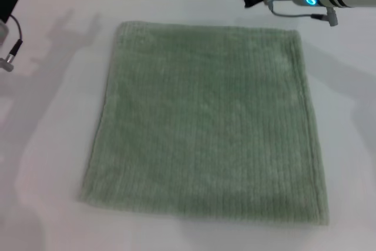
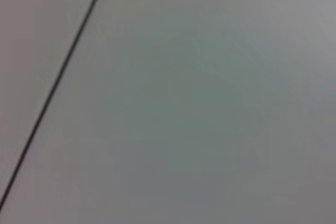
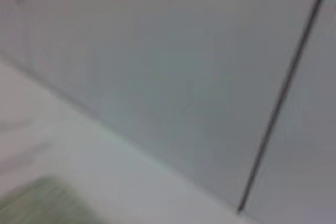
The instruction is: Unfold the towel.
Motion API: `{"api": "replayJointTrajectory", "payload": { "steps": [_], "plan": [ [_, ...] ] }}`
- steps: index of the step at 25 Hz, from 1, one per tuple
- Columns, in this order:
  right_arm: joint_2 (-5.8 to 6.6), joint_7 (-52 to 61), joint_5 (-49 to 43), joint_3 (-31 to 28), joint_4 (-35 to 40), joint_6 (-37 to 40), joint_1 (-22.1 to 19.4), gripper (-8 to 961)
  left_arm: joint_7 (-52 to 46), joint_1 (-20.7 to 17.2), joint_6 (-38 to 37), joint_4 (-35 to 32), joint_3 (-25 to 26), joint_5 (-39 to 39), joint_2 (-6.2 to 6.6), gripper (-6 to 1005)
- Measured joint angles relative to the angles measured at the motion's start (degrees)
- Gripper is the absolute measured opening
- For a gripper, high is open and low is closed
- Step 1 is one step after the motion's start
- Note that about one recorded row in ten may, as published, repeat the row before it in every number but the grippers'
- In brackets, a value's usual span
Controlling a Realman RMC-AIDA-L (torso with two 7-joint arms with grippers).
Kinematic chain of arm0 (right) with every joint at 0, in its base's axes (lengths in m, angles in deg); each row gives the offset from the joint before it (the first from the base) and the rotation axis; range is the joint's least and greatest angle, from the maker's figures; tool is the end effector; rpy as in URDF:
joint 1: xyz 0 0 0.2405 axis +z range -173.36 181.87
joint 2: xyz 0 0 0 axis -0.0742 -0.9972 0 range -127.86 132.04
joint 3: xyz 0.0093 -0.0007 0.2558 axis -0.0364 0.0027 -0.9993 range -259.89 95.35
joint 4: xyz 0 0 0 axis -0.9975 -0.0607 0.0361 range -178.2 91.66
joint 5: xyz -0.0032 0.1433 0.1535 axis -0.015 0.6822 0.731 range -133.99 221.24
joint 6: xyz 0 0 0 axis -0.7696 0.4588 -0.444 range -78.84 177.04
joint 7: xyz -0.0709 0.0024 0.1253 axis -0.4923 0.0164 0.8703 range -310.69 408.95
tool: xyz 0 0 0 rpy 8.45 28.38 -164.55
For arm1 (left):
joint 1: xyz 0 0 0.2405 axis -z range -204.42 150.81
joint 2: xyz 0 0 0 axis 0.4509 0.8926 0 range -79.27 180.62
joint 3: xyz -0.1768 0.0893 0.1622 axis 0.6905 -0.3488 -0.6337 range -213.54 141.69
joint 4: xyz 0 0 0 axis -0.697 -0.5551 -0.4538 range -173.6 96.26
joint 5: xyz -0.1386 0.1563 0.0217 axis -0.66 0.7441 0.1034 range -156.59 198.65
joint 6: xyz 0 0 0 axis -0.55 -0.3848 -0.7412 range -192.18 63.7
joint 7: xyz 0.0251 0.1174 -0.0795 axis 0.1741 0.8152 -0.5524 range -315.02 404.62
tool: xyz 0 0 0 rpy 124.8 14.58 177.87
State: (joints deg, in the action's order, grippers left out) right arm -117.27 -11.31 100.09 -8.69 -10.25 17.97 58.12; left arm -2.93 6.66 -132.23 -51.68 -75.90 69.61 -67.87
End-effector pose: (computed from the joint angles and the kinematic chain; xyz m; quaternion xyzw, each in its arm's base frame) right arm 0.1534 0.4791 -0.0485 -0.8987 0.2419 0.0562 0.3613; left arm -0.2865 0.3933 0.0461 -0.6626 -0.2861 -0.4736 0.5048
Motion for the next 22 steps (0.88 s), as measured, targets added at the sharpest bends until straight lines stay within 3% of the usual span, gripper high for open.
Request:
{"api": "replayJointTrajectory", "payload": {
  "steps": [6,9,10,11,13,19,22],
  "plan": [
    [-0.41,-1.4,10.9,11.8,0.4,20.6,-3.3,17,5.1,1.8,0.3,1.8,0.1,-0.3,-0.14,745],
    [-0.50,-1.0,15.9,20.0,0.1,30.7,-4.0,6,6.4,2.8,1.3,1.9,0.1,-0.4,-0.21,745],
    [-0.51,-0.5,20.2,26.1,0.0,37.9,-4.5,2,6.6,2.9,1.5,2.0,0.1,-0.4,-0.21,745],
    [-0.51,-0.5,20.2,26.1,0.0,37.9,-4.5,2,7.2,3.2,2.0,2.2,0.1,-0.5,-0.21,746],
    [-0.53,1.3,23.3,32.4,0.0,46.1,-5.0,2,8.2,3.6,2.3,2.5,0.1,-0.7,-0.21,746],
    [-0.53,24.8,21.1,57.1,-4.8,76.5,-8.3,1,13.5,4.7,2.3,4.5,0.2,-1.2,-0.39,747],
    [-0.51,38.8,16.8,63.0,-9.8,85.9,-11.1,1,15.6,5.3,2.6,5.8,0.4,-2.4,-0.54,747]
  ]
}}
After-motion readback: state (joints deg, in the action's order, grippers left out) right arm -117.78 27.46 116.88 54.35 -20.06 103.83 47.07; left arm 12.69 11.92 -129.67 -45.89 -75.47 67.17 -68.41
